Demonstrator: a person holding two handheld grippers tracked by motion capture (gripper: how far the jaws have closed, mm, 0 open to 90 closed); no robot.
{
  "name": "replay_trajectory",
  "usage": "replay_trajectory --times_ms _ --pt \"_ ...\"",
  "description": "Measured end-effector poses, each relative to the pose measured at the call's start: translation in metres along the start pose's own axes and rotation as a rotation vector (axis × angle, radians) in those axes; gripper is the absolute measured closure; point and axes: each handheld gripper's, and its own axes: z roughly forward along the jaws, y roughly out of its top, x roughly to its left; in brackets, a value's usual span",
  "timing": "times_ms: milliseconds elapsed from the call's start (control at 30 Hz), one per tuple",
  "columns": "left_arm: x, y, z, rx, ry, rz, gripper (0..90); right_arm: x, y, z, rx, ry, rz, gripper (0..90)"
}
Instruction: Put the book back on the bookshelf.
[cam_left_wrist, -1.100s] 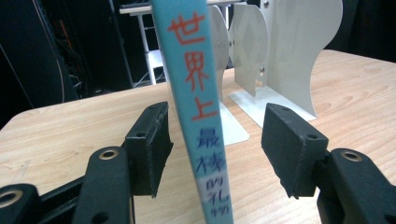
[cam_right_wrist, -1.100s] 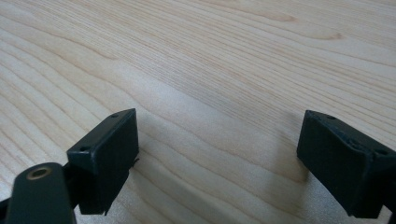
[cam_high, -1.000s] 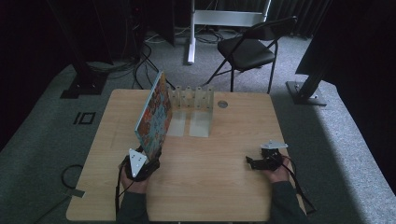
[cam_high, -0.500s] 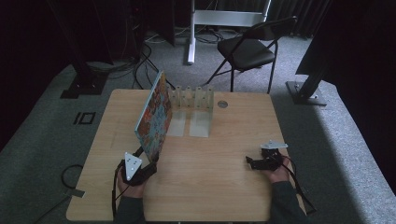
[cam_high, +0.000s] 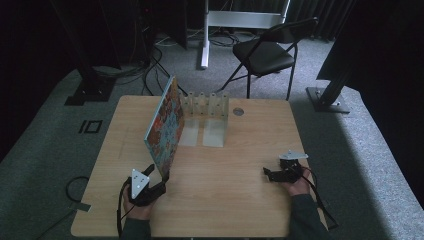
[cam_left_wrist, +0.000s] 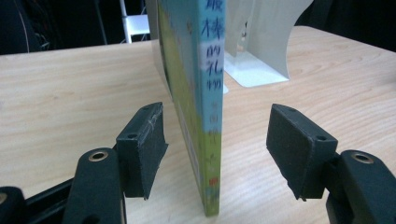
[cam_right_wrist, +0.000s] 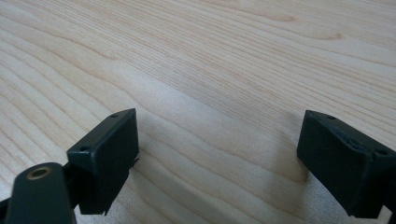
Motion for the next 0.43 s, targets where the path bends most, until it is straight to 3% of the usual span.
replay_trajectory --times_ms 433 --pt "-0.002 -0.011 -0.004 0.034 0.001 -0.012 37.6 0.0 0.0 0.0 0.0 0.0 0.0 12.4"
